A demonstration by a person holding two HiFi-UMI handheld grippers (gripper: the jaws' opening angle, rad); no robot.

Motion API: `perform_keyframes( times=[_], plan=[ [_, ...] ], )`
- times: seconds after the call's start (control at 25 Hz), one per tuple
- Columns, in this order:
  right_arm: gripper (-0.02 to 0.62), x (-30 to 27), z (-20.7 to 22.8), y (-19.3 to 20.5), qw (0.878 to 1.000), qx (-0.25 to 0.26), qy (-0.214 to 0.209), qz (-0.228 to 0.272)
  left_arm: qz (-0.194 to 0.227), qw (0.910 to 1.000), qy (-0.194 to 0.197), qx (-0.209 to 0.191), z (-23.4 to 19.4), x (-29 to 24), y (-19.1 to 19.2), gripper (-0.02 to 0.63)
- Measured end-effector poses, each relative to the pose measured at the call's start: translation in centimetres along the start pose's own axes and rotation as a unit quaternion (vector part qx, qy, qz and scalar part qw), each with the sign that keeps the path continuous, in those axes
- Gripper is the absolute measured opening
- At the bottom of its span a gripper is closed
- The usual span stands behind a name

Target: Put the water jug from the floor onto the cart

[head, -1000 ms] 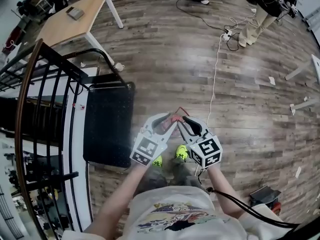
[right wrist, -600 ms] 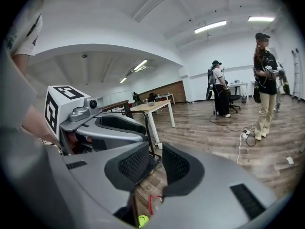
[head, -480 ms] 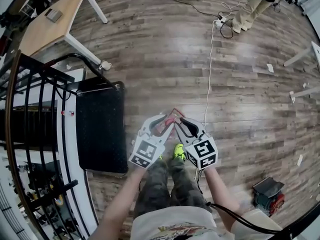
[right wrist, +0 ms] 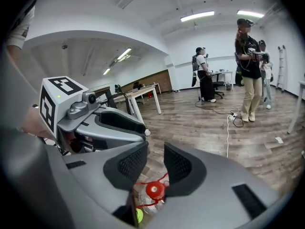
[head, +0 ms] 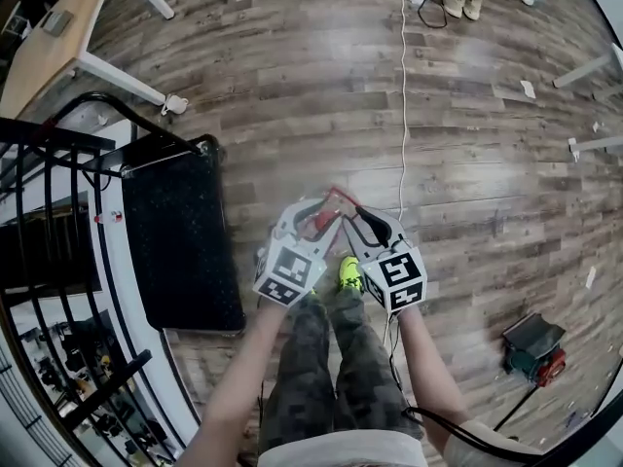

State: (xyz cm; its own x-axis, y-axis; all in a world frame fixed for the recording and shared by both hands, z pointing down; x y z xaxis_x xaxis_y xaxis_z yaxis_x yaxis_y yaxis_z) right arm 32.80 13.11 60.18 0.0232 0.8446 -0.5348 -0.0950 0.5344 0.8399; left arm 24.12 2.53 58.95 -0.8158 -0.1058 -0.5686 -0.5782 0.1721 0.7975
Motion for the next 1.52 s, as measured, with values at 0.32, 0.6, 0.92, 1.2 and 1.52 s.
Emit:
perform_keyframes(
  times=[0.32, 0.6, 0.92, 1.2, 1.52],
  plan=[
    [0.118, -5.5, 1.9, 7.1, 0.999, -0.012, 0.02, -0.049, -0.078, 0.9961, 0.012, -0.039, -2.7, -7.1, 5.5, 0.11],
    [0.133, -9.4, 3.0, 11.2, 0.997, -0.013, 0.032, -0.064, -0.089, 0.9958, 0.004, -0.022, -4.9, -11.4, 9.4, 0.116],
    [0.152, -12.9, 5.1, 14.5, 0.994, 0.019, 0.031, -0.099, -0.095, 0.9943, -0.001, 0.048, -7.3, -15.1, 13.1, 0.175],
    [0.152, -15.0, 5.8, 16.0, 0.99, 0.046, -0.007, -0.13, -0.075, 0.9951, -0.02, 0.061, -8.2, -16.7, 15.9, 0.181],
    [0.15, -16.3, 5.3, 18.2, 0.988, 0.051, -0.018, -0.142, -0.066, 0.9935, -0.035, 0.086, -8.6, -18.1, 18.4, 0.182]
  ],
)
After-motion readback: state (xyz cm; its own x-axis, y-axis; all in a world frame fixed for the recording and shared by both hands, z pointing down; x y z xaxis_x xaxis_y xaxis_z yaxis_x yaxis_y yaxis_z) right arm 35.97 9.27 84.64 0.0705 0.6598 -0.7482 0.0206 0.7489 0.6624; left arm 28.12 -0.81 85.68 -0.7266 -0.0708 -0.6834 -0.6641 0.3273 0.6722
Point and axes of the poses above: the fingertips, and each gripper's own axes: x backward along the fingers, z to its right, y out of its underside, the point moved 9 cm from there along x, backward along the fingers, and after that the axes turned 11 degrees about x, right-handed, at the moved point
